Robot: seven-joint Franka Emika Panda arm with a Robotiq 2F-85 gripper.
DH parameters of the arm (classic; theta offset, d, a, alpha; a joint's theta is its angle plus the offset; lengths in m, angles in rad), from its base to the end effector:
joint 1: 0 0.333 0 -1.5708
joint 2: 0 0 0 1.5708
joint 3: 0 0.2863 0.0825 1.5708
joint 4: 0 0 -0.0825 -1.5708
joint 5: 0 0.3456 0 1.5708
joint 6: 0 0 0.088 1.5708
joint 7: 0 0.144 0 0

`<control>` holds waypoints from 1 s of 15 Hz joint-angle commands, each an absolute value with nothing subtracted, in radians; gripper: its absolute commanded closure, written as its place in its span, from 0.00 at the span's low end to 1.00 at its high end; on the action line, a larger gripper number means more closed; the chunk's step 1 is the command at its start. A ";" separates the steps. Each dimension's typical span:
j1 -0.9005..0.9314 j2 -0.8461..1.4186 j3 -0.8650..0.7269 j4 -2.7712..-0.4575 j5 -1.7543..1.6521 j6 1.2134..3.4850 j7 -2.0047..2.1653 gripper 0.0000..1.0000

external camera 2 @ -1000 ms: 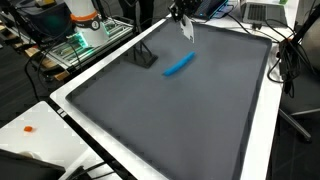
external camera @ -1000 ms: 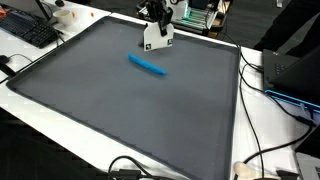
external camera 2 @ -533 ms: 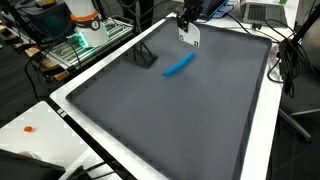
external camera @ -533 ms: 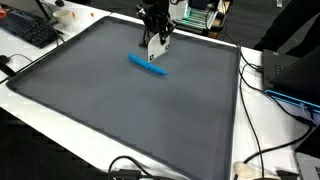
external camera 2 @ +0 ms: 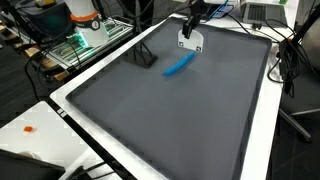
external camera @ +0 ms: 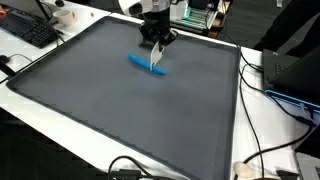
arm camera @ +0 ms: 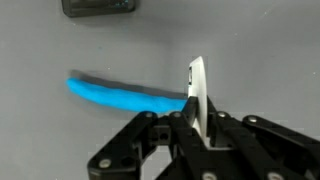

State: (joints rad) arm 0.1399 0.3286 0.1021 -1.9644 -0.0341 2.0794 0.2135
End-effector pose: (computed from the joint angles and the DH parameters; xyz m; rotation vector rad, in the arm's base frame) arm 0.5250 0.1264 0.2523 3.0817 0.0714 -0.3208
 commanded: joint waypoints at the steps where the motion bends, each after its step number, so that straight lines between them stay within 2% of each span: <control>1: 0.156 0.374 0.094 -1.915 -0.062 2.056 0.187 0.98; 15: 0.169 0.456 0.079 -1.856 -0.103 2.078 0.185 0.98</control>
State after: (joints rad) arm 0.1561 0.4380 0.0935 -1.8679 -0.0817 2.0793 0.1919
